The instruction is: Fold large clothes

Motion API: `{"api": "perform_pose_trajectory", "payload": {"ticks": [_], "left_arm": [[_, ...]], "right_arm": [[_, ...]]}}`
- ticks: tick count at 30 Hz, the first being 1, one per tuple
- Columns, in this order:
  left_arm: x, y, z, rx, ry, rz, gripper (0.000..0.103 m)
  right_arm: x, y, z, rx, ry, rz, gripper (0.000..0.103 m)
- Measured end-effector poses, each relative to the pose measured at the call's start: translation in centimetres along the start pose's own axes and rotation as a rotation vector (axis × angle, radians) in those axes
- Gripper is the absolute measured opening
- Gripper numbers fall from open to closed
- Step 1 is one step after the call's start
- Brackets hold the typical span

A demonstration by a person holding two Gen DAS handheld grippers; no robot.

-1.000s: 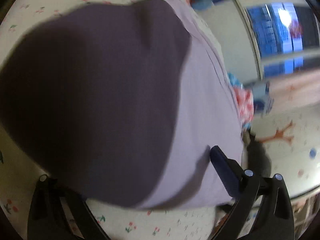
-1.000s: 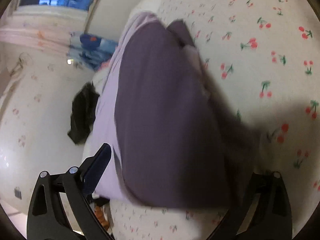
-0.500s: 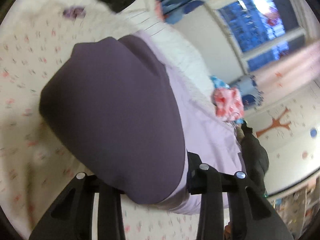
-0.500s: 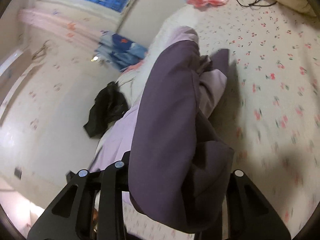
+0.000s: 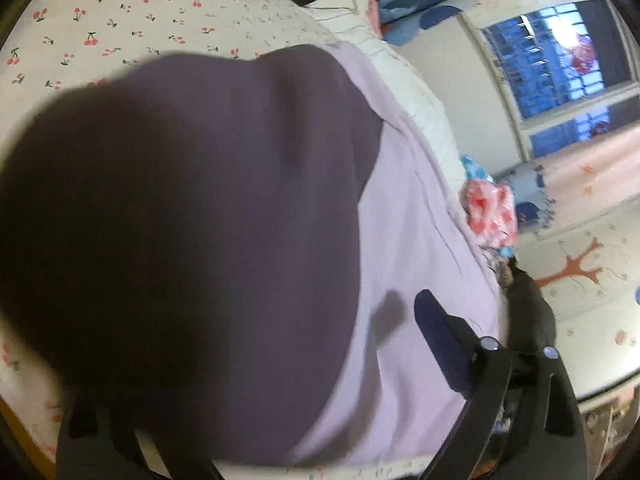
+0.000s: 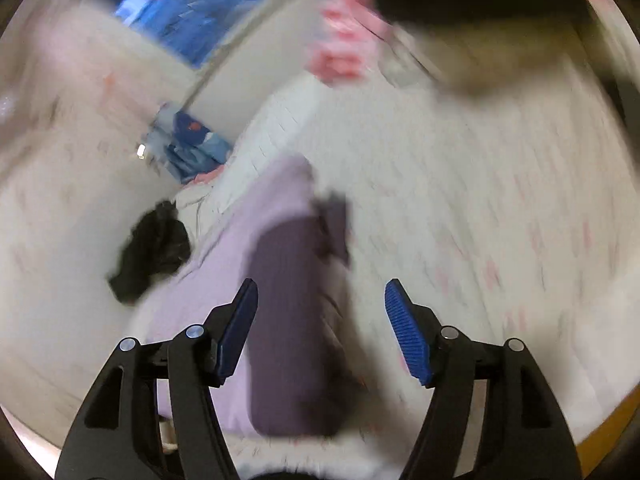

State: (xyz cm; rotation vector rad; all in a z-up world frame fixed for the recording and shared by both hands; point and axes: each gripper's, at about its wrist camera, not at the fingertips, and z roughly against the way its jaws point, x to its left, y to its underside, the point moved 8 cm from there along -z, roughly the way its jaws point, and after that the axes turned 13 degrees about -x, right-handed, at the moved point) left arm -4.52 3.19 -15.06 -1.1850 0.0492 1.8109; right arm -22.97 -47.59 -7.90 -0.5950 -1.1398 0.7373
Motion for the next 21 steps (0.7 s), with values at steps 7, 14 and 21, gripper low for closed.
{"api": "perform_pose_trajectory", "payload": {"ticks": [7,14,21], "left_arm": [[1.2,-0.2,-0.8,-0.073,-0.045,0.049,0.093],[-1.7,0.1,-1.5,-0.138,-0.057,-0.101,0.094],[-2.3,0.3,-1.6,-0.145,-0.089,-0.186,0.094]], "right_arm": [[19.5,3.0,-13.6,0.162,-0.063,0.558,0.079],[17.8,12.0,-32.4,0.427,0.169,0.666,0.086],[20.5,8.4,-30.3,0.359,0.126,0.640,0.086]]}}
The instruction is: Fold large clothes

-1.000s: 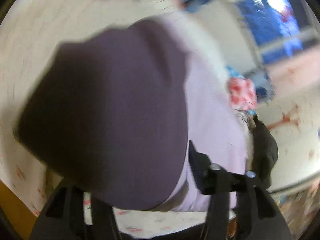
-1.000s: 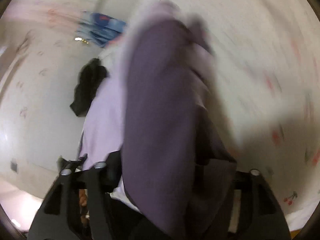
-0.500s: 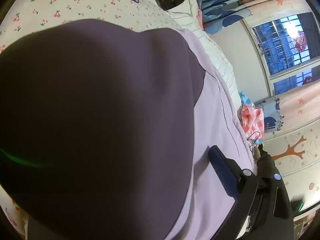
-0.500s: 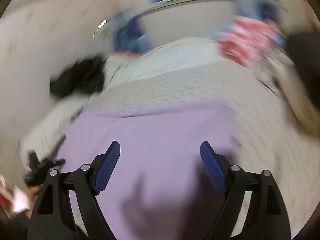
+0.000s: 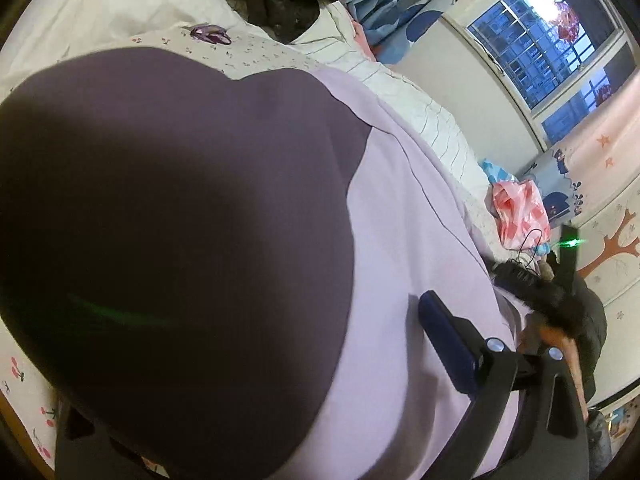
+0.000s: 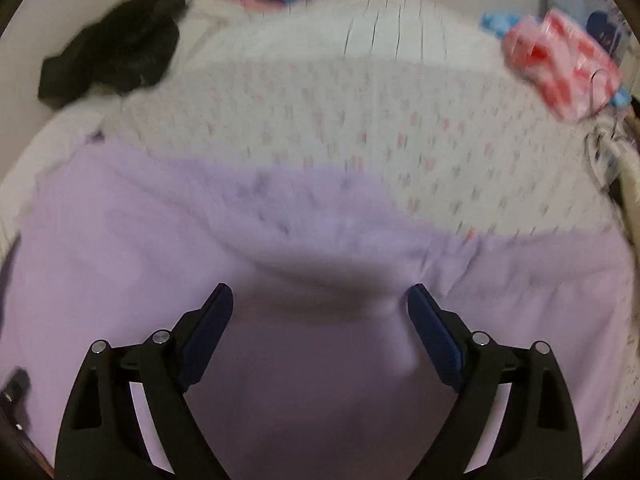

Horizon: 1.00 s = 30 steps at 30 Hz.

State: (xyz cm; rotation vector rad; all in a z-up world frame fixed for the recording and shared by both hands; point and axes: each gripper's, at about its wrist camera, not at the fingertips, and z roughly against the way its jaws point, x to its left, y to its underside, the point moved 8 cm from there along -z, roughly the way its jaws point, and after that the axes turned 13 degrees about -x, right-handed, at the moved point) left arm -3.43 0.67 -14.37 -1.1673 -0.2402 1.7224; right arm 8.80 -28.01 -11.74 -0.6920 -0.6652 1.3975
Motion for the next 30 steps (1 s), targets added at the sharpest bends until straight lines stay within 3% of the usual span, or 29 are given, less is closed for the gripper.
{"api": "perform_pose_trajectory", "payload": {"ticks": [2,4,6,10,13,17,19,22,23,25,27,30], "left_arm": [[-0.2,-0.1,-0.1,-0.004,-0.001,-0.007,0.094],[0.1,-0.2,0.0,-0.007,-0.002,-0.017,0.094],[-0.5,-0.1,-0.2,-0.013,0.004,-0.025,0.094],[-0.7,0.4,0.4,-0.028,0.007,-0.070,0.094],[0.0,0.5,0.3,-0.017,0.005,-0.048,0.094],[-0.3,0.1,0.0,-0.020,0.010,-0.045,0.094],[-0.4,0.0,-0.1,-0.022,0.008,-0.046,0.094],[-1.1,-0.3,-0.3,-0.025,0.021,-0.046,0.096],[-1.3,0.0,0.0,-0.032,0.020,-0.061,0.096],[-1.5,0.2,0.2,-0.038,0.005,-0.091,0.096],[-1.3,0.1,0.1,-0.034,0.005,-0.080,0.096],[-0.9,0.1,0.2,-0.031,0.012,-0.062,0.096]], "right_arm": [[1.0,-2.0,-0.3,-0.046,0.034,0.005,0.086],[0.9,-2.9,-2.8,-0.014,0.084,-0.005,0.086],[0.5,-0.6,-6.9,0.094,0.123,-0.011,0.096],[0.6,-0.1,-6.7,0.083,0.149,0.023,0.096],[-0.1,-0.6,-4.3,0.084,0.074,-0.051,0.095],[1.7,-0.4,3.3,-0.054,-0.011,-0.021,0.095],[2.5,1.8,6.2,-0.082,-0.006,0.019,0.095],[3.6,8.3,4.6,-0.009,0.027,0.122,0.097],[3.6,8.7,4.6,-0.041,0.037,0.130,0.097],[3.8,8.3,5.2,-0.006,0.031,0.107,0.097],[4.2,7.7,7.5,-0.022,-0.010,0.050,0.096],[6.2,9.1,12.8,-0.096,-0.001,0.120,0.096]]}}
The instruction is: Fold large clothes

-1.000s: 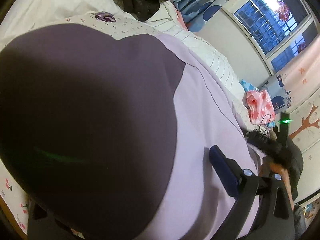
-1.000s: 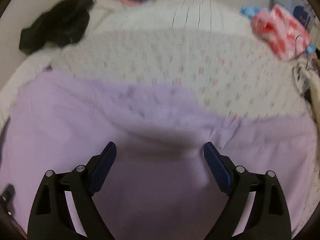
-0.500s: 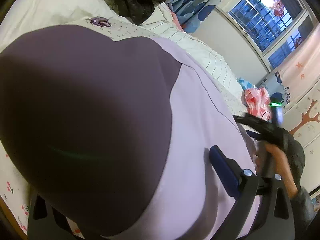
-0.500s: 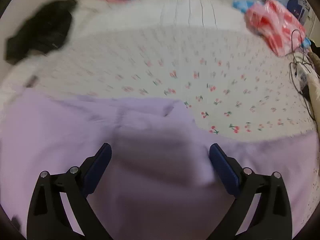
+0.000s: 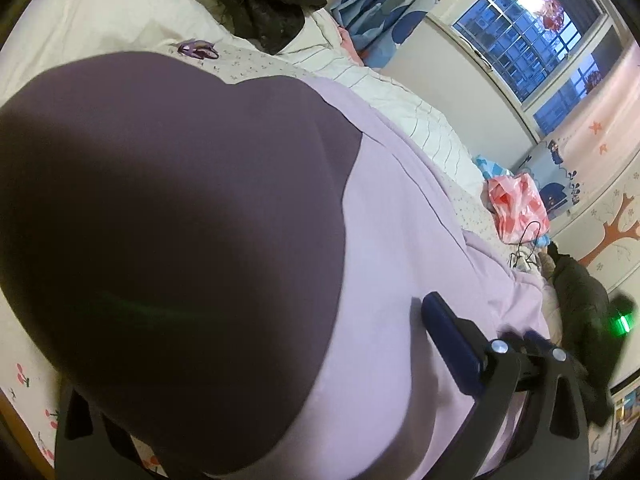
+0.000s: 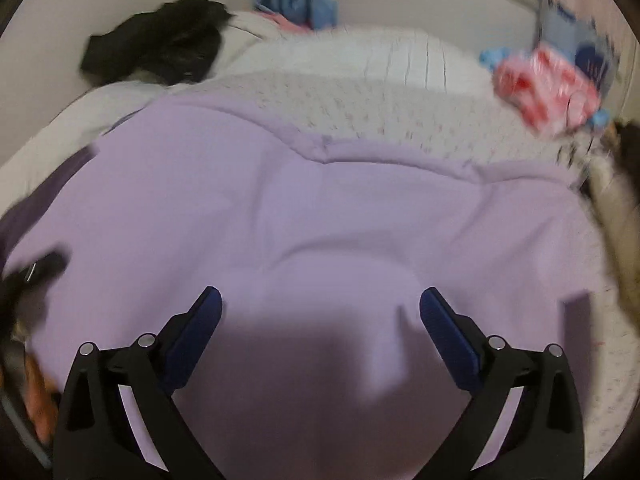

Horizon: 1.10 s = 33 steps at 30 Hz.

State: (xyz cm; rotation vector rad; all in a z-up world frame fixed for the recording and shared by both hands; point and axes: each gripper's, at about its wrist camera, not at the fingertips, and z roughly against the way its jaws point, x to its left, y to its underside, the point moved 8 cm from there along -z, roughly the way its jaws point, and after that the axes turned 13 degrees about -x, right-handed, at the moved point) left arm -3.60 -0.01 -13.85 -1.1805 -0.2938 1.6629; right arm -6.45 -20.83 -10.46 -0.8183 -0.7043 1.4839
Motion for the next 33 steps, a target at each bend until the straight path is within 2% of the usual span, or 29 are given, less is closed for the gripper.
{"api": "perform_pose_trajectory", "payload": {"ticks": [2,3,4,6,8,9,11,12,14,17,18,21,22,24,25,28,30,33], "left_arm": [[-0.1,0.0,0.1,-0.004,0.002,-0.009,0.096],[-0.2,0.0,0.2,-0.006,0.003,-0.012,0.096],[-0.3,0.0,0.3,-0.009,0.005,-0.020,0.096],[-0.3,-0.2,0.2,-0.012,0.007,-0.028,0.096],[0.1,-0.2,0.1,-0.008,0.008,-0.010,0.096],[0.1,-0.2,0.0,-0.005,0.007,-0.003,0.096],[0.2,-0.1,0.1,-0.004,0.008,0.001,0.096],[0.1,-0.1,0.2,-0.004,0.006,-0.002,0.096],[0.1,0.0,0.3,-0.008,0.009,-0.010,0.096],[0.5,0.0,0.2,-0.002,0.004,0.010,0.096],[0.5,0.0,0.2,-0.001,0.005,0.015,0.096],[0.7,0.0,0.3,0.008,0.019,0.041,0.096],[0.8,0.0,0.4,0.011,0.023,0.055,0.096],[1.3,-0.1,0.6,0.012,0.041,0.090,0.096],[1.5,-0.1,0.6,0.015,0.044,0.101,0.096],[1.6,0.1,0.8,0.017,0.039,0.112,0.096],[1.6,0.2,0.9,0.015,0.037,0.106,0.096],[1.9,0.1,0.8,0.018,0.035,0.121,0.096]], "right_arm": [[0.8,2.8,-0.3,0.073,0.007,0.050,0.096],[1.2,4.1,-0.6,0.085,0.013,0.071,0.097],[1.4,4.6,-0.5,0.061,0.019,0.085,0.097],[1.2,3.9,0.6,0.084,0.003,0.013,0.096],[1.4,2.9,2.6,0.023,-0.038,-0.047,0.096],[1.7,3.0,3.5,0.007,-0.032,-0.028,0.096],[2.8,5.5,2.8,0.091,-0.017,0.067,0.097],[3.1,6.3,2.6,0.100,-0.008,0.116,0.097],[2.7,5.7,2.9,0.114,-0.022,0.092,0.096],[2.2,3.1,4.3,0.019,-0.035,0.029,0.096],[2.6,3.2,4.4,0.027,-0.031,0.050,0.096],[3.6,6.1,1.8,0.158,-0.022,0.146,0.097],[3.5,6.1,1.7,0.158,-0.033,0.157,0.097],[3.0,4.4,2.1,0.155,-0.075,0.099,0.097],[2.3,2.2,2.6,0.095,-0.079,0.054,0.097],[0.3,-3.4,2.1,-0.019,-0.003,0.046,0.097],[-1.4,-6.4,-0.3,-0.047,0.075,0.033,0.097],[-4.1,-7.7,-7.3,0.013,0.144,-0.039,0.097]]}}
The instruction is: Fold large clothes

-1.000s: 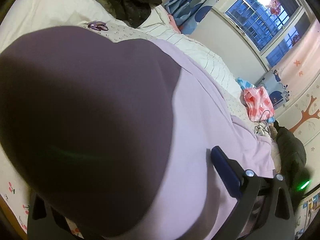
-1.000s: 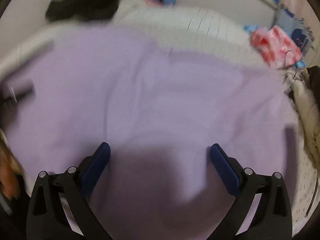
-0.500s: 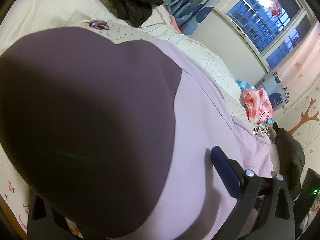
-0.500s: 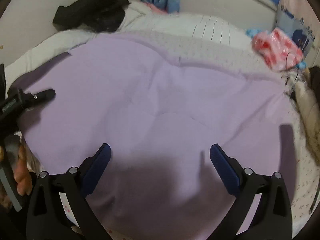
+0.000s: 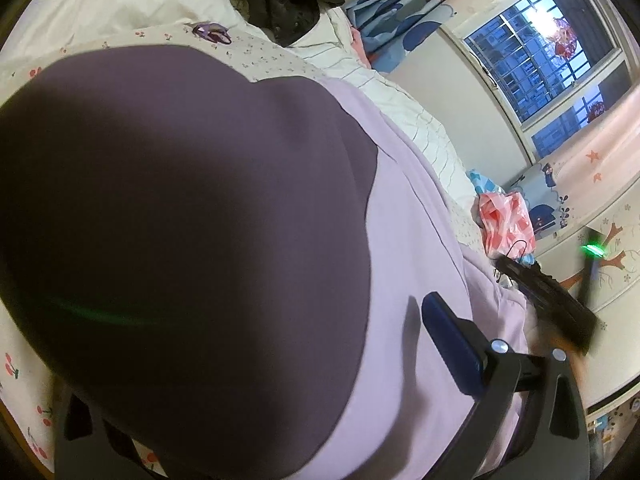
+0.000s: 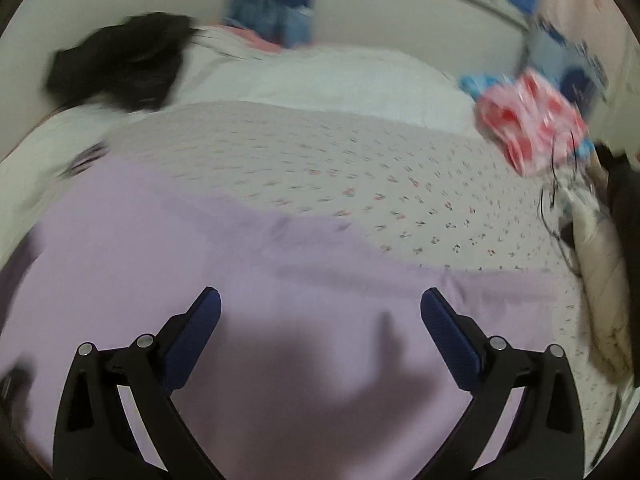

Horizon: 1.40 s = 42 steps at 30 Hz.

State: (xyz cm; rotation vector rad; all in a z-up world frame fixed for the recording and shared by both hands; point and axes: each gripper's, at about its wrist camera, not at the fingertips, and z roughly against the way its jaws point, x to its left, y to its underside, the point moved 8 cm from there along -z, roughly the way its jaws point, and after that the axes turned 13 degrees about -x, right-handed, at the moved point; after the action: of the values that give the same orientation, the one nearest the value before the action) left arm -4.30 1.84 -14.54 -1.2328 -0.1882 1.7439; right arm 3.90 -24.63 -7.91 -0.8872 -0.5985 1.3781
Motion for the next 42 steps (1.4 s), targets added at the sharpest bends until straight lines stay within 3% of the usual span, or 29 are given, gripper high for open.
{"api": "perform_pose_trajectory", "payload": {"ticks": [1,2,3,4,6,9,11,13,15,17,19,20,23,25,27,28,30,33,36,38,42], "left_arm": [[0.2,0.0,0.0,0.000,-0.004,0.005,0.096],[0.2,0.0,0.0,0.002,-0.007,0.008,0.096],[0.3,-0.1,0.0,0.002,-0.001,0.014,0.096],[0.4,-0.1,0.2,-0.002,-0.003,0.017,0.096],[0.9,-0.1,0.2,0.012,0.001,0.057,0.096],[1.7,-0.3,0.5,0.017,0.035,0.133,0.096],[2.3,-0.4,0.8,0.015,0.050,0.181,0.096],[2.6,-0.4,0.8,0.015,0.050,0.209,0.096],[2.8,-0.3,0.7,0.019,0.042,0.217,0.096],[2.6,-0.2,0.9,0.021,0.042,0.194,0.096],[2.7,-0.1,1.0,0.034,0.045,0.193,0.095],[2.8,-0.1,1.1,0.037,0.050,0.198,0.095],[3.1,-0.2,1.4,0.042,0.049,0.192,0.091],[3.3,-0.5,1.9,0.046,0.050,0.198,0.082],[3.4,-0.8,2.6,0.051,0.064,0.204,0.078],[3.7,-0.8,2.6,0.062,0.063,0.208,0.078],[4.3,-0.4,2.1,0.089,0.034,0.191,0.078],[4.1,-0.2,2.0,0.082,0.016,0.171,0.078],[3.6,-0.2,2.7,0.061,0.014,0.153,0.076],[3.6,-0.2,3.0,0.060,0.006,0.147,0.074],[1.3,-0.4,4.4,0.023,0.015,0.049,0.057]], "right_arm": [[-0.6,0.5,-2.7,0.051,0.019,-0.001,0.097],[-0.8,2.0,-6.2,0.163,0.022,0.005,0.097],[-0.5,3.6,-7.8,0.236,-0.010,-0.009,0.097],[-0.5,2.6,-8.6,0.217,-0.007,-0.016,0.097],[-0.3,1.5,-6.2,0.169,-0.078,-0.059,0.097],[0.7,2.6,1.4,0.063,-0.137,-0.007,0.097],[1.7,5.6,6.1,0.047,-0.163,0.044,0.097],[3.2,11.2,6.9,0.137,-0.167,0.142,0.097],[3.6,13.2,7.5,0.064,-0.156,0.206,0.097],[2.6,13.2,8.8,0.096,-0.164,0.110,0.097],[2.5,12.0,11.5,0.036,-0.207,0.015,0.097],[3.2,12.3,12.2,0.035,-0.197,0.029,0.097],[4.9,14.9,10.8,0.099,-0.152,0.161,0.097],[4.7,14.5,11.7,0.117,-0.164,0.145,0.097],[3.8,13.1,13.3,0.076,-0.191,0.094,0.097],[3.3,12.8,14.0,0.051,-0.183,0.085,0.097],[4.3,14.8,13.4,0.107,-0.178,0.153,0.097],[5.0,14.7,13.3,0.138,-0.162,0.230,0.097],[5.1,12.2,15.6,0.044,-0.195,0.161,0.097],[6.0,14.3,14.3,0.124,-0.191,0.236,0.097],[6.4,15.1,13.3,0.150,-0.166,0.312,0.097]]}}
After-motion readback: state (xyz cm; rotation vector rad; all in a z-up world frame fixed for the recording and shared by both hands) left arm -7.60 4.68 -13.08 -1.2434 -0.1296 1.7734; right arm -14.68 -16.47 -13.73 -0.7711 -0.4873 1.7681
